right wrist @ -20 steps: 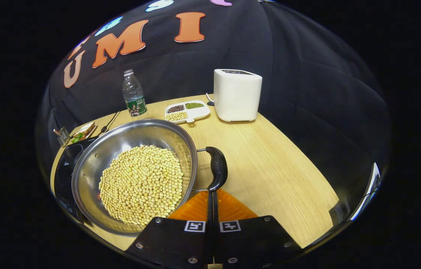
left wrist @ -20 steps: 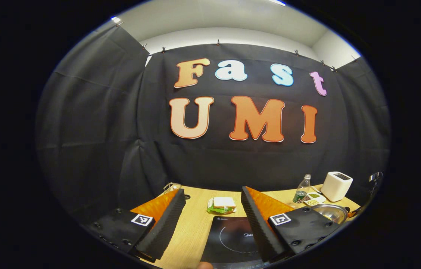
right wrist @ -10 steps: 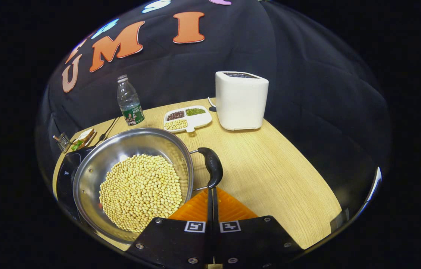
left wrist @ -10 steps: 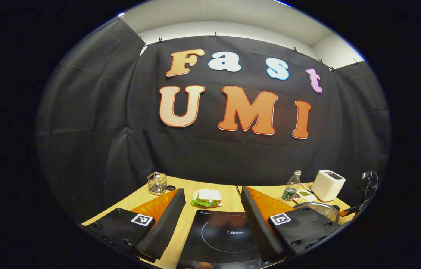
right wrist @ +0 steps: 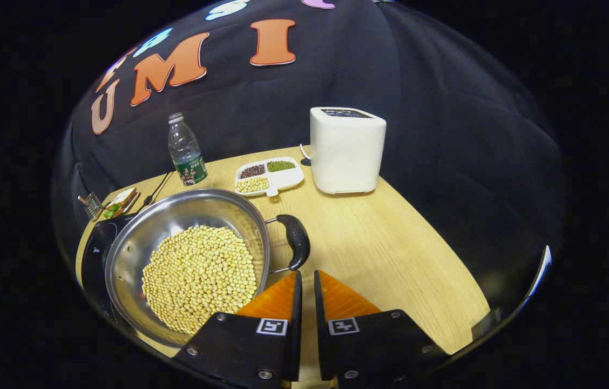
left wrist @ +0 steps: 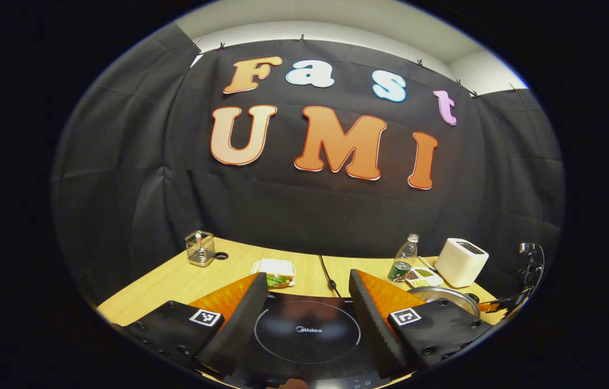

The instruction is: First push the handle of the pot to place it horizontally, then grasp the pot with both hands and set it on the induction cooktop.

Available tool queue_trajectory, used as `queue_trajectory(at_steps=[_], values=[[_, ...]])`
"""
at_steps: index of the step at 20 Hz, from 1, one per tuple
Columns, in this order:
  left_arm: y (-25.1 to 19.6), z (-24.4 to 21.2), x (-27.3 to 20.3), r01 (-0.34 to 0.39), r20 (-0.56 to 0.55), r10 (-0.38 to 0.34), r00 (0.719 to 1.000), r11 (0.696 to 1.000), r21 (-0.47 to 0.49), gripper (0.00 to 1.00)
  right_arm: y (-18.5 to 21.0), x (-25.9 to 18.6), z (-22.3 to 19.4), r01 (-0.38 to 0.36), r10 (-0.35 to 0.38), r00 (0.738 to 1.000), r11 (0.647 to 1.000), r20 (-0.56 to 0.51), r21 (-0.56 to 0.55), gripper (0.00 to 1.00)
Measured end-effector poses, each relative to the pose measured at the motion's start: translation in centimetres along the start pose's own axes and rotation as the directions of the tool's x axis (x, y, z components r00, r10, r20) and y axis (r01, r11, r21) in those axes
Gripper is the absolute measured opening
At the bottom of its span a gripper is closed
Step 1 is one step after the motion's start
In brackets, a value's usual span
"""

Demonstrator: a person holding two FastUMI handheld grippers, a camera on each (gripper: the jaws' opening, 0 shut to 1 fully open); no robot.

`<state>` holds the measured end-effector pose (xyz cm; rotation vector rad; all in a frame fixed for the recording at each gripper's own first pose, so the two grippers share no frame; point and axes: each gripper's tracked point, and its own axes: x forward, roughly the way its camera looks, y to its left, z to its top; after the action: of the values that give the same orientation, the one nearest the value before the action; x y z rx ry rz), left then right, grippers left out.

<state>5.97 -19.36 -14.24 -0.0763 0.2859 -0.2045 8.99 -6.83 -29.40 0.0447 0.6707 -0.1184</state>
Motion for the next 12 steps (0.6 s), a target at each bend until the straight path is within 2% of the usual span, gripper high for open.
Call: queue_trajectory(at_steps=[3, 4, 5, 6, 7, 9, 12], values=[[-2.5, -1.9, 0.7, 0.029, -0.033, -0.029, 0.999, 1.000, -0.003, 0.97, -0.7, -0.5, 2.0, 0.012, -0.012, 0.997, 1.000, 0.072, 0.004, 0.37], [-3.5, -2.6, 0.9, 0.042, -0.044, -0.042, 0.998, 0.999, 0.000, 0.97, -0.4, -0.6, 2.5, -0.001, 0.001, 0.996, 1.000, 0.085, 0.004, 0.42], [-4.6, -3.1, 1.3, 0.055, -0.058, -0.055, 0.997, 0.998, 0.005, 0.97, 0.0, -0.5, 2.8, -0.021, 0.020, 0.996, 1.000, 0.092, 0.001, 0.52], [-5.7, -3.8, 1.5, 0.069, -0.073, -0.068, 0.995, 0.998, 0.010, 0.98, 0.6, -0.4, 3.0, -0.046, 0.046, 0.994, 0.999, 0.096, 0.000, 0.57], [-6.9, -4.8, 1.8, 0.084, -0.091, -0.082, 0.992, 0.996, 0.016, 0.97, 1.4, -0.2, 3.1, -0.078, 0.077, 0.993, 0.997, 0.095, 0.003, 0.66], [-9.5, -7.1, 2.3, 0.122, -0.139, -0.118, 0.983, 0.992, 0.022, 0.97, 2.5, 0.4, 3.1, -0.121, 0.119, 0.990, 0.992, 0.080, 0.023, 0.79], [-12.0, -10.5, 3.6, 0.150, -0.214, -0.137, 0.967, 0.988, 0.045, 0.98, 3.2, 1.5, 3.4, -0.143, 0.140, 0.988, 0.989, 0.071, 0.040, 0.90]])
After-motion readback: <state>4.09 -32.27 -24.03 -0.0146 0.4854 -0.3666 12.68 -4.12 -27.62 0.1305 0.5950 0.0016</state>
